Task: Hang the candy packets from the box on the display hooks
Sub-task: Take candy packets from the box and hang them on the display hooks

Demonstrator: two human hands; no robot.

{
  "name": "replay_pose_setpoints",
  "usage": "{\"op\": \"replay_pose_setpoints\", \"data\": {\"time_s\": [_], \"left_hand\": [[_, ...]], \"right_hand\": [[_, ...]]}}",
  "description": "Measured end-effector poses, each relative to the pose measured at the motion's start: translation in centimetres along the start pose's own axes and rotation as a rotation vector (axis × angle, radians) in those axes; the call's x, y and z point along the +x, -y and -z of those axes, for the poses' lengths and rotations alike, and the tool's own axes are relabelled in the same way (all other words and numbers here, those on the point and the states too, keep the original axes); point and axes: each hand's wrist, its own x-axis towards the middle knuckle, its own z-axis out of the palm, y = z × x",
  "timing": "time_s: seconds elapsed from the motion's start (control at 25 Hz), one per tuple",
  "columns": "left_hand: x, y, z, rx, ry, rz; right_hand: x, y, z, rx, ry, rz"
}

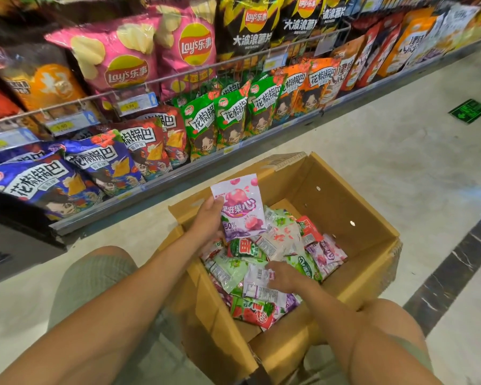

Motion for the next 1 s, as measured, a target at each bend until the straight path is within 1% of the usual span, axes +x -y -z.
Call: {"op": "replay_pose_setpoints", "data": {"time_s": [0.12, 0.24, 0.32, 0.4, 0.52, 0.64, 0.72, 0.84, 1.0], "left_hand": [[-0.4, -0.1, -0.3, -0.077, -0.003, 0.016], [-1.1, -0.6, -0.7, -0.121, 0.058, 0.053], [-1.3, -0.9, -0.8, -0.138, 0.105, 0.054], [-1.4, -0.9, -0.8, -0.166, 0.140, 0.050], [-1.3, -0.8, -0.8, -0.190, 0.171, 0.031], [-1.1, -1.0, -1.0, -0.158, 0.162, 0.035], [-1.1, -1.2, -1.1, -0.124, 0.134, 0.026], [-1.2, -1.7, -1.4, -0.080, 0.090, 0.015], [-1.2, -2.1, -1.8, -0.017, 0.079, 0.031]], "right_hand": [[1.2, 0.3, -2.0, -0.088, -0.053, 0.036], [2.2, 0.0, -3.1, -0.225, -0.127, 0.096], [2.9, -0.4, -3.6, -0.320, -0.151, 0.090], [3.3, -0.6, -3.9, -0.362, -0.193, 0.057], [3.3, -0.6, -3.4, -0.366, -0.207, 0.058], [2.8, -0.8, -2.5, -0.365, -0.167, 0.128], [2.1, -0.7, -1.3, -0.345, -0.175, 0.147], [0.1, 0.0, 1.7, -0.297, -0.224, 0.186], [-3.5, 1.8, 7.8, -0.223, -0.375, 0.247]]}}
